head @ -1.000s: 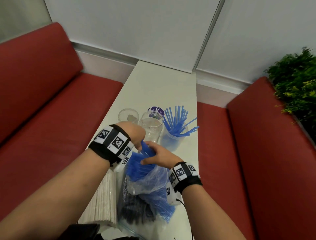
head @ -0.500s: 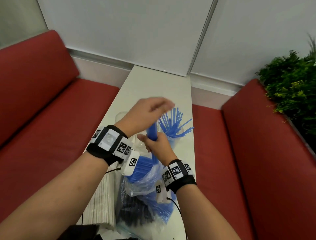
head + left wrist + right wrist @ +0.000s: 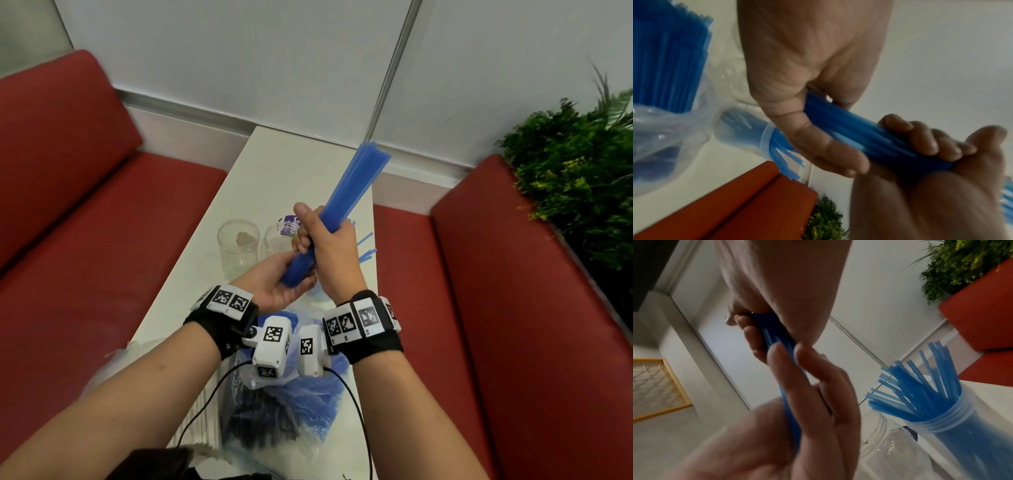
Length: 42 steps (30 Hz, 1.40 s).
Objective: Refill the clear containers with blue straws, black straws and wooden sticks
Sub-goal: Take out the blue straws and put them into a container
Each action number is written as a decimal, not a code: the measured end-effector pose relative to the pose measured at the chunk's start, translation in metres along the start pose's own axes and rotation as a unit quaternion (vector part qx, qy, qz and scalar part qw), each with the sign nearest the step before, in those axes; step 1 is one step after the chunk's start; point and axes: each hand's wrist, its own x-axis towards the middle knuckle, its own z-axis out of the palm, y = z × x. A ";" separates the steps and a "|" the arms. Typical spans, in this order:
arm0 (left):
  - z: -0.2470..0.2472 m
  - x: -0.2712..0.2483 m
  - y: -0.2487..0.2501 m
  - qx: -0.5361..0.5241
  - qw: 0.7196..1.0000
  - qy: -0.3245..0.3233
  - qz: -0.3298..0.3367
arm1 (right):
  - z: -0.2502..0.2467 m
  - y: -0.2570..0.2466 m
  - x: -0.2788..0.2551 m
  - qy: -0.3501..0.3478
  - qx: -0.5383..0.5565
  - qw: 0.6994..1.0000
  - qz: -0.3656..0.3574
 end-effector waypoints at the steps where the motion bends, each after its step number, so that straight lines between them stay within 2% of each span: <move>1: 0.001 0.001 -0.001 0.020 1.000 0.013 -0.006 | -0.001 0.000 0.001 -0.003 -0.006 1.000 -0.001; 3: 0.001 0.002 -0.004 0.040 0.999 0.029 -0.021 | -0.001 -0.001 0.002 -0.012 -0.026 1.000 -0.003; 7: -0.002 0.007 -0.006 0.011 0.999 0.002 -0.036 | -0.002 0.009 -0.003 -0.011 -0.063 0.998 0.025; 13: -0.030 0.013 -0.009 0.057 0.996 0.043 -0.054 | -0.011 0.001 0.005 -0.026 0.010 1.000 0.002; 16: -0.035 0.020 -0.010 0.088 0.994 0.056 -0.015 | -0.013 -0.012 0.019 -0.030 -0.002 1.000 -0.010; 18: -0.037 0.027 -0.008 0.174 0.978 0.108 0.045 | -0.016 -0.030 0.035 -0.011 -0.015 0.999 -0.047; 20: -0.044 0.032 -0.006 0.311 0.930 0.159 0.113 | -0.024 -0.053 0.053 0.035 -0.023 0.994 -0.104; 21: -0.048 0.033 -0.005 0.389 0.893 0.176 0.139 | -0.030 -0.065 0.062 0.064 -0.029 0.989 -0.134; 23: -0.059 0.035 -0.002 0.557 0.791 0.194 0.164 | -0.044 -0.079 0.078 0.126 -0.047 0.974 -0.180; 25: -0.065 0.037 -0.003 0.697 0.681 0.172 0.142 | -0.057 -0.077 0.088 0.181 -0.070 0.961 -0.195; 27: -0.065 0.039 -0.006 0.782 0.602 0.131 0.091 | -0.068 -0.063 0.095 0.223 -0.093 0.953 -0.180; 31: -0.066 0.049 -0.023 0.876 0.476 0.080 -0.001 | -0.085 -0.013 0.107 0.268 -0.123 0.948 -0.118; 34: -0.071 0.055 -0.038 0.915 0.392 0.091 -0.021 | -0.097 0.029 0.109 0.280 -0.144 0.946 -0.073; 36: -0.075 0.058 -0.046 0.930 0.354 0.096 -0.013 | -0.103 0.052 0.105 0.270 -0.155 0.950 -0.039; 40: -0.075 0.061 -0.052 0.941 0.322 0.101 0.006 | -0.114 0.078 0.097 0.244 -0.183 0.952 0.039; 42: -0.074 0.062 -0.052 0.945 0.311 0.098 -0.008 | -0.115 0.077 0.096 0.234 -0.177 0.955 0.042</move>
